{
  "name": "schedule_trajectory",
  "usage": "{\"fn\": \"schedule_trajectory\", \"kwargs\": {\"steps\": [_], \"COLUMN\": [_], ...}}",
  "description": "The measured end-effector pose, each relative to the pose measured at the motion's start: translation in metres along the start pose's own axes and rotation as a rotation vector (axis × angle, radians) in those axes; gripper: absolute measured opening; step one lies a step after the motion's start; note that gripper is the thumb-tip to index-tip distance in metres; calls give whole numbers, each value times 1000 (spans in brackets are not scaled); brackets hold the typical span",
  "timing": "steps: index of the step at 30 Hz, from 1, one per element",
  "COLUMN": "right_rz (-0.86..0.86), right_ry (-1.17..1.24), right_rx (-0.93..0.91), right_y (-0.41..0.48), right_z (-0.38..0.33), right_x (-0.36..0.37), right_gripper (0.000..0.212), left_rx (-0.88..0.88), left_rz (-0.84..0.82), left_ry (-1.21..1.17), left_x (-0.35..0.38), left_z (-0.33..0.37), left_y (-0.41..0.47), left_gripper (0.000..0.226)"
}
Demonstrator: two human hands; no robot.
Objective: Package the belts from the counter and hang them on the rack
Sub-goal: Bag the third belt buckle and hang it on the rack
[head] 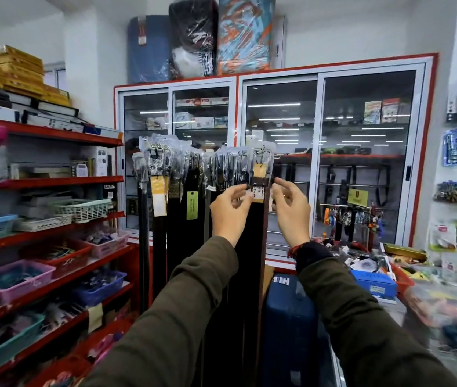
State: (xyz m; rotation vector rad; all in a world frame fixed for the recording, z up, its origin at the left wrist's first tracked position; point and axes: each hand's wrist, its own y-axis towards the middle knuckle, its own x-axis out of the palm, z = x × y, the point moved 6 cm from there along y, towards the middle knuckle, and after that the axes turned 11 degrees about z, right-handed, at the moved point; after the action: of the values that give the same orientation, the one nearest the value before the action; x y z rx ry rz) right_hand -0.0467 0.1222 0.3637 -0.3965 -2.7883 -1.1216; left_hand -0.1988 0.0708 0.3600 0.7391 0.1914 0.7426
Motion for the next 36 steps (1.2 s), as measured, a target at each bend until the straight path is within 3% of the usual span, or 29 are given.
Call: {"fn": "schedule_trajectory", "kwargs": {"steps": [5, 9, 16, 24, 31, 36], "right_rz": [-111, -243, -385, -345, -184, -310], "right_ry": [-198, -356, -624, -573, -411, -328], "right_rx": [-372, -518, -566, -501, -617, -722], "right_y": [-2, 1, 19, 5, -35, -74], "right_z": [-1, 8, 18, 17, -2, -26], "right_x": [9, 20, 34, 40, 69, 127], "right_gripper": [54, 58, 56, 57, 59, 58], "left_rx": [547, 789, 773, 805, 853, 831], "left_rz": [-30, -129, -201, -216, 51, 130], "left_ry": [499, 742, 970, 969, 912, 930], "left_x": [9, 20, 21, 2, -68, -130], "left_z": [14, 11, -10, -5, -2, -11], "left_y": [6, 15, 41, 41, 31, 44], "left_gripper": [56, 61, 64, 62, 63, 62]}}
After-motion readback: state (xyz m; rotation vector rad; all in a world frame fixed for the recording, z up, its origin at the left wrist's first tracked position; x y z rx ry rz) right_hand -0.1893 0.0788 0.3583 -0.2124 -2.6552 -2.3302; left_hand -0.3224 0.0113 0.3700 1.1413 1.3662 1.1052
